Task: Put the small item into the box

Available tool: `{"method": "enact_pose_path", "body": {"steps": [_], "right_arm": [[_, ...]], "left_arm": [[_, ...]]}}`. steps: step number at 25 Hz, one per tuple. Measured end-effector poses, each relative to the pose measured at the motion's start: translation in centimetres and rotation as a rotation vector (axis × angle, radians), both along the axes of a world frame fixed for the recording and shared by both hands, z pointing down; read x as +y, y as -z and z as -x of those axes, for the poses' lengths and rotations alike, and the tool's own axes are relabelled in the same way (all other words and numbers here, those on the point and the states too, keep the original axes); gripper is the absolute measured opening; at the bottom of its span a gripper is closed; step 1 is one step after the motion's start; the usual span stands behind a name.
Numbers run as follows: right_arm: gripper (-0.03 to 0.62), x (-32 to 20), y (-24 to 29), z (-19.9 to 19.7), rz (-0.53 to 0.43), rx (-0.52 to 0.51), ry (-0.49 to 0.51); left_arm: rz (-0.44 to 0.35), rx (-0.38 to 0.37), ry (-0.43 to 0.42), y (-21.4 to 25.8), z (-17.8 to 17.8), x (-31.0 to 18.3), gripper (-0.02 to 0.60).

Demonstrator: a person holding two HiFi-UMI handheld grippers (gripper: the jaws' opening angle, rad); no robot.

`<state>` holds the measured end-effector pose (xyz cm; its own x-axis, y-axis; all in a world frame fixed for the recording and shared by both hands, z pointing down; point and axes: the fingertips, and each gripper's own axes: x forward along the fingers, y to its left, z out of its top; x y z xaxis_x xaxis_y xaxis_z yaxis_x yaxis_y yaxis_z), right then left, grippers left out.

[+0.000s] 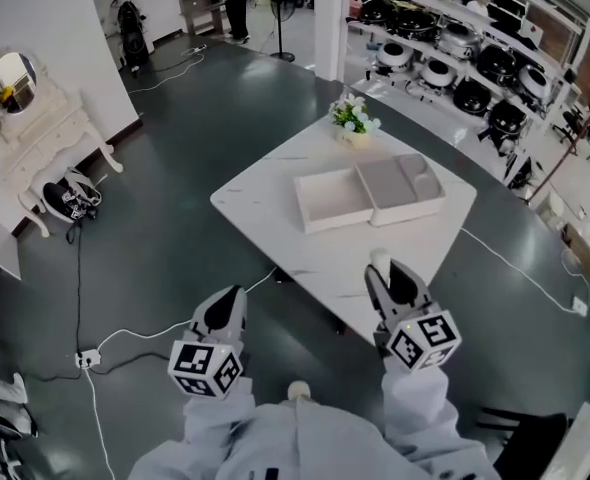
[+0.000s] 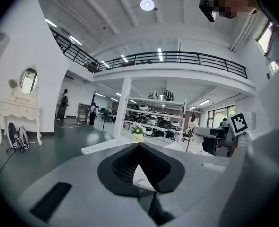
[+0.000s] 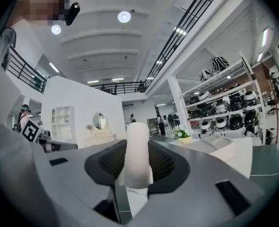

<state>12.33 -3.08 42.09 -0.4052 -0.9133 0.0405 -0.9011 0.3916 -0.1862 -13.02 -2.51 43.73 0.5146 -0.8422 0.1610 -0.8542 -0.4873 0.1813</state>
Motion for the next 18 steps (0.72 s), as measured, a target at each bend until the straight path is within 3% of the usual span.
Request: {"method": "enact_pose_path", "body": {"steps": [18], "right_arm": [[0.123,-6.1,-1.1,0.5,0.032,0.027,-0.025]], "left_arm": [[0.019,0.019,-0.026,-1.1,0.7,-5.6,-0.002]]}}
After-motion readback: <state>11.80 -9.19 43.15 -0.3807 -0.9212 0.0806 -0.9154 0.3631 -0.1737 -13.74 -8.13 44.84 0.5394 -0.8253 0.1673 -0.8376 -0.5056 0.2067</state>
